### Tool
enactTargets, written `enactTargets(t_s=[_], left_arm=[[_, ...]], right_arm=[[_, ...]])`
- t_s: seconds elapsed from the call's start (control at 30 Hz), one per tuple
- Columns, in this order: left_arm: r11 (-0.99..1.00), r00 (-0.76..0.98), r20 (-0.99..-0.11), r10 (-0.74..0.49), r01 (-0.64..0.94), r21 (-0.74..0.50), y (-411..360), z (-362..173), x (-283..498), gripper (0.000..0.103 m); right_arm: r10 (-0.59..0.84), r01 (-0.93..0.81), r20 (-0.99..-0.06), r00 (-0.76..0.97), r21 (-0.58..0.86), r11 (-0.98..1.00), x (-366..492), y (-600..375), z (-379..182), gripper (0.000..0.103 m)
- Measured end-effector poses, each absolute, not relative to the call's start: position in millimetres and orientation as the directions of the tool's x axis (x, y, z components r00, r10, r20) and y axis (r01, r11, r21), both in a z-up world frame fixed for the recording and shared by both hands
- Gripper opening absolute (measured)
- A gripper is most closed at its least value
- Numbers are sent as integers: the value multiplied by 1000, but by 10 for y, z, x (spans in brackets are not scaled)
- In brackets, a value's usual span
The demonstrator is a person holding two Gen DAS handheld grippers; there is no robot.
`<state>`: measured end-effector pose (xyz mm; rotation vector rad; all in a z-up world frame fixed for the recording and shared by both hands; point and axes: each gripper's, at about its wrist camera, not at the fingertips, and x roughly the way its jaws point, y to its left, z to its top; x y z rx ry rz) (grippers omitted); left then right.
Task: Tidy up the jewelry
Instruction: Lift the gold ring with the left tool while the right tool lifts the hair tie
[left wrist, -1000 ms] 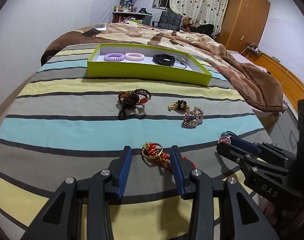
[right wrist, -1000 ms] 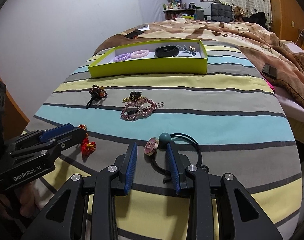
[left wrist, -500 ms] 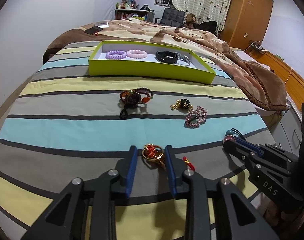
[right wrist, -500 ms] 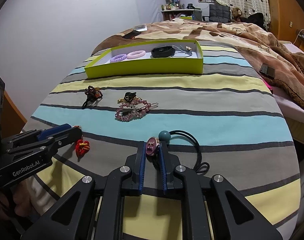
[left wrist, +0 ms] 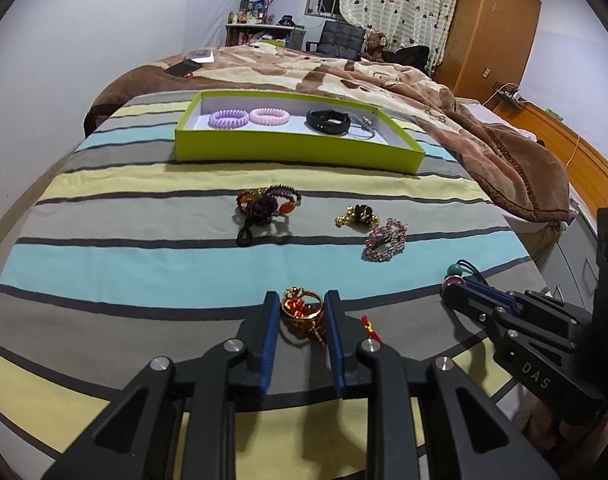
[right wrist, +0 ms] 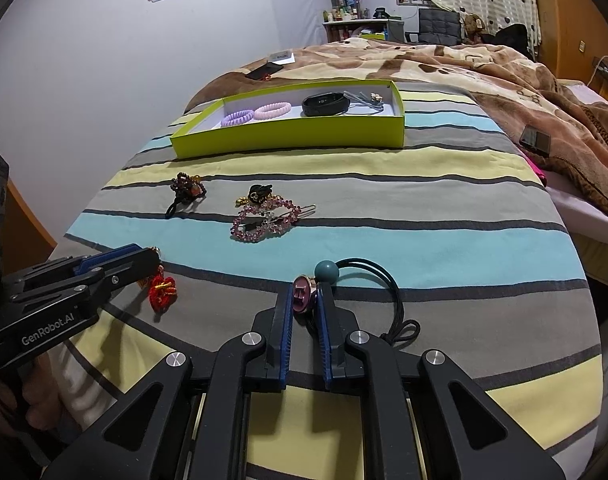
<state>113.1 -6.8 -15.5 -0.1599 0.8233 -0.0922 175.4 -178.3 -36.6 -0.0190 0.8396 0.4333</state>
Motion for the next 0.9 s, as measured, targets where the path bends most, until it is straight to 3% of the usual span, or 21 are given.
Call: enactTargets(t_s=[0.9], left_arm=[[986,765,-626,-152,73,-150,34,306,1115,24]], right_arm=[[384,-413,-629,676,109,904,1701,-1803,131,12]])
